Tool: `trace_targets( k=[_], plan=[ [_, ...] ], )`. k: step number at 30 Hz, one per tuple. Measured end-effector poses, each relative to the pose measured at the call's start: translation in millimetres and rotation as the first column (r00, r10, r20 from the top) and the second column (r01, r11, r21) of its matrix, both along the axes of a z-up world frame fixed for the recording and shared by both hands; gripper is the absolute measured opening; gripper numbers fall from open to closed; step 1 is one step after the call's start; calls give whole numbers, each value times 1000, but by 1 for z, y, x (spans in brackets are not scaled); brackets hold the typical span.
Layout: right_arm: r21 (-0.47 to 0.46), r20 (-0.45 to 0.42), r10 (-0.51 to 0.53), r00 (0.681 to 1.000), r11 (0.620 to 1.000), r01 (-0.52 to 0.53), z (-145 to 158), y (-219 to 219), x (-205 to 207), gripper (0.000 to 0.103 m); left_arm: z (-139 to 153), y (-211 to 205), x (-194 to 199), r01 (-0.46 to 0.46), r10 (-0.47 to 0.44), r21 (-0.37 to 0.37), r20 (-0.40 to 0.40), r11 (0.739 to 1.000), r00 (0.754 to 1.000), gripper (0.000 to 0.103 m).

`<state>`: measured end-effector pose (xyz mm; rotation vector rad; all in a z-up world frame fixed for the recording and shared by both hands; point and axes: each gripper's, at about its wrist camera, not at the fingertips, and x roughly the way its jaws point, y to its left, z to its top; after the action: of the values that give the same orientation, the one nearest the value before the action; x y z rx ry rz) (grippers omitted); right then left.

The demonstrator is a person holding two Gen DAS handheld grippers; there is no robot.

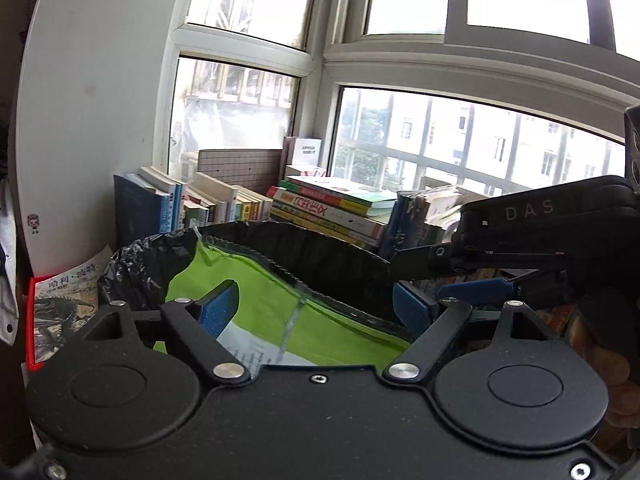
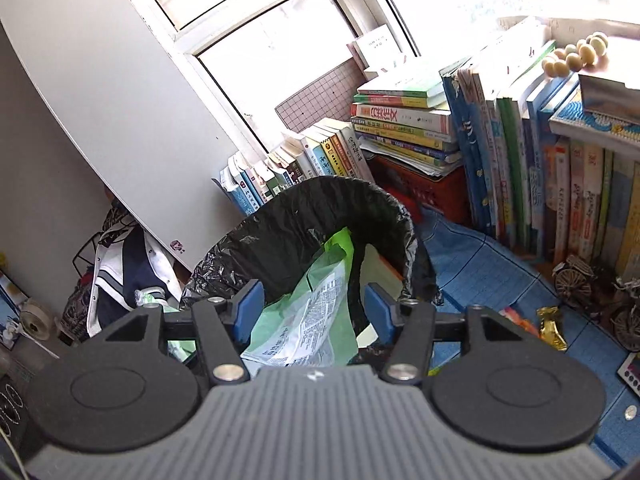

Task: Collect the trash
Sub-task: 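Bring both tools back down over the litter on the floor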

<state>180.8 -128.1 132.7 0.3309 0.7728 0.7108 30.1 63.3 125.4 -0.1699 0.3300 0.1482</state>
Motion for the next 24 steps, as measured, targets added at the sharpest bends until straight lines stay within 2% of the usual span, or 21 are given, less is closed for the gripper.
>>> trace_targets(
  k=[5,14,21,24],
  plan=[
    [-42,79,-24,997,999,27,7,-10,-15,74,1,-21,-4,97,-97,18,8,995,995,86],
    [-96,136,-83,987,991,97,6,-29,-30,77,-6,-50,-11,195,-194,38,-22,980,981,87],
    [-103,153,-169,974,977,185,-7,-56,-48,80,-18,-67,-21,247,-246,16,-35,969,969,87],
    [-120,151,-222,963,963,241,-21,-68,-57,81,-27,-77,-26,271,-269,41,-58,962,961,88]
  ],
)
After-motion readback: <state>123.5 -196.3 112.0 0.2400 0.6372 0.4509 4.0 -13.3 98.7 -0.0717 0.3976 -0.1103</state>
